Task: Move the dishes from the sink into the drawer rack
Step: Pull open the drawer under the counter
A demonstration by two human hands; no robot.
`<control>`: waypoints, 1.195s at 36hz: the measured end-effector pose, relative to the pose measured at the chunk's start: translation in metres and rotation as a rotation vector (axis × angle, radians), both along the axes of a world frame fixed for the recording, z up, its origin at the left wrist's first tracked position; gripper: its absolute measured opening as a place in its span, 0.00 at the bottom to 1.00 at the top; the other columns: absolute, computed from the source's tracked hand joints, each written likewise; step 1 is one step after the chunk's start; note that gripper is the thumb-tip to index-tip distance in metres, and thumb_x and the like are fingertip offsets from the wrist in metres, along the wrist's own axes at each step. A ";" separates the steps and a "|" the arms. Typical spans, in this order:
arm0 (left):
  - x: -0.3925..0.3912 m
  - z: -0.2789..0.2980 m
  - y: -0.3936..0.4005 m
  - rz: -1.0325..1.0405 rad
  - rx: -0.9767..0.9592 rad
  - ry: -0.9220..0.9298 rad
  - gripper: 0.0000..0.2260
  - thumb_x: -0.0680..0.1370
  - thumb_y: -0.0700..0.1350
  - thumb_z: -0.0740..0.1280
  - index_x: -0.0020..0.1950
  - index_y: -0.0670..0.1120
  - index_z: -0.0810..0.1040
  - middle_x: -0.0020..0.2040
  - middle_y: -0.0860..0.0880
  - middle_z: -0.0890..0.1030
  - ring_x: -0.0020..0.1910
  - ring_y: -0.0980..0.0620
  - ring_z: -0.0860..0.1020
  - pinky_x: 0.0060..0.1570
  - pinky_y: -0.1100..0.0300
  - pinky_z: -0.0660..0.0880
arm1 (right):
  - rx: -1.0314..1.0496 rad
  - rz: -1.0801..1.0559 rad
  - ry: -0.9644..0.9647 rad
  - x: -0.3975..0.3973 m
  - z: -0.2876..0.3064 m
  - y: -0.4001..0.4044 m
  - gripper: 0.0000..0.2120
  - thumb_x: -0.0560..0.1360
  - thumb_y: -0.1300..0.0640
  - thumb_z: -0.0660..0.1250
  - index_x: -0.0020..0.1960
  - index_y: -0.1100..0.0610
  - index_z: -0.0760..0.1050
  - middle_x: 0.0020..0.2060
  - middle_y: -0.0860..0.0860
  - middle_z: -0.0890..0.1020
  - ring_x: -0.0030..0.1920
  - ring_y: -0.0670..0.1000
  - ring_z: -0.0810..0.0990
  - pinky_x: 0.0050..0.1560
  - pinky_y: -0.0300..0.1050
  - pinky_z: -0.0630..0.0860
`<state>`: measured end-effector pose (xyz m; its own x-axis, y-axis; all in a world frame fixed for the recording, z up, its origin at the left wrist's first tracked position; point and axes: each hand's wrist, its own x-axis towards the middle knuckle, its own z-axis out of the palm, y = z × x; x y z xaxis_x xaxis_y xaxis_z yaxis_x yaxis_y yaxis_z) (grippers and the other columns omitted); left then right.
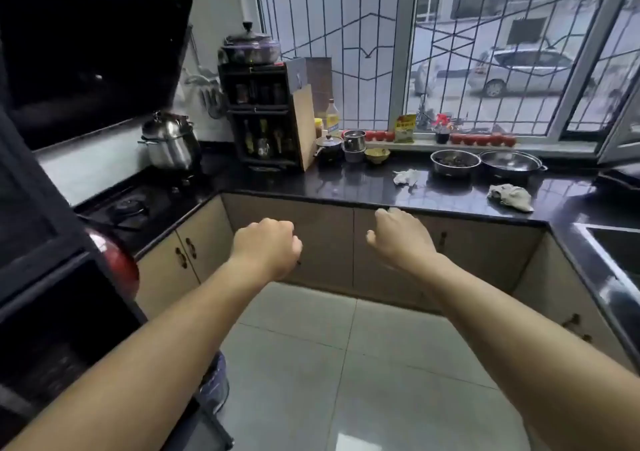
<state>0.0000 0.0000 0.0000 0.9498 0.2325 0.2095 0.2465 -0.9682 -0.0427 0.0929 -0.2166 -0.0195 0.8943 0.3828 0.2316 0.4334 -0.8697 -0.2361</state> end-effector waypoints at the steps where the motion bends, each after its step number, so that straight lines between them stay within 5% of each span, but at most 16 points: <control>1: 0.011 -0.003 0.009 0.000 -0.011 0.015 0.12 0.82 0.53 0.57 0.52 0.49 0.77 0.54 0.45 0.82 0.51 0.40 0.79 0.44 0.52 0.70 | -0.002 0.001 0.005 0.012 -0.005 0.009 0.09 0.80 0.52 0.61 0.46 0.56 0.66 0.52 0.58 0.77 0.56 0.62 0.77 0.46 0.50 0.67; 14: 0.182 -0.049 0.100 -0.036 -0.074 0.122 0.09 0.81 0.49 0.58 0.51 0.49 0.76 0.56 0.45 0.82 0.53 0.39 0.79 0.45 0.53 0.69 | -0.158 -0.126 0.043 0.174 -0.035 0.051 0.06 0.80 0.53 0.60 0.48 0.55 0.67 0.53 0.57 0.78 0.53 0.62 0.78 0.45 0.51 0.68; 20: 0.253 -0.076 0.111 -0.056 -0.112 0.192 0.10 0.82 0.51 0.57 0.46 0.49 0.74 0.53 0.44 0.82 0.45 0.41 0.74 0.44 0.53 0.69 | -0.170 -0.151 0.119 0.246 -0.071 0.057 0.06 0.79 0.53 0.59 0.50 0.56 0.70 0.53 0.58 0.78 0.53 0.63 0.78 0.44 0.51 0.70; 24: 0.314 -0.103 0.125 -0.050 -0.129 0.241 0.10 0.81 0.51 0.57 0.46 0.49 0.74 0.53 0.44 0.82 0.50 0.39 0.79 0.44 0.53 0.70 | -0.166 -0.113 0.166 0.315 -0.097 0.075 0.07 0.80 0.52 0.59 0.50 0.56 0.69 0.53 0.57 0.78 0.53 0.62 0.78 0.45 0.51 0.70; 35: 0.458 -0.190 0.156 0.110 -0.224 0.423 0.11 0.81 0.48 0.57 0.59 0.48 0.74 0.59 0.47 0.78 0.57 0.41 0.78 0.52 0.49 0.76 | -0.095 0.020 0.348 0.506 -0.185 0.135 0.07 0.82 0.52 0.60 0.48 0.55 0.67 0.47 0.53 0.72 0.53 0.61 0.77 0.46 0.51 0.72; 43: 0.534 -0.263 0.176 0.184 -0.345 0.509 0.14 0.81 0.49 0.58 0.65 0.48 0.73 0.64 0.46 0.74 0.62 0.41 0.77 0.57 0.48 0.75 | -0.065 0.014 0.451 0.580 -0.247 0.166 0.07 0.80 0.56 0.61 0.54 0.59 0.69 0.53 0.58 0.75 0.55 0.63 0.75 0.45 0.52 0.69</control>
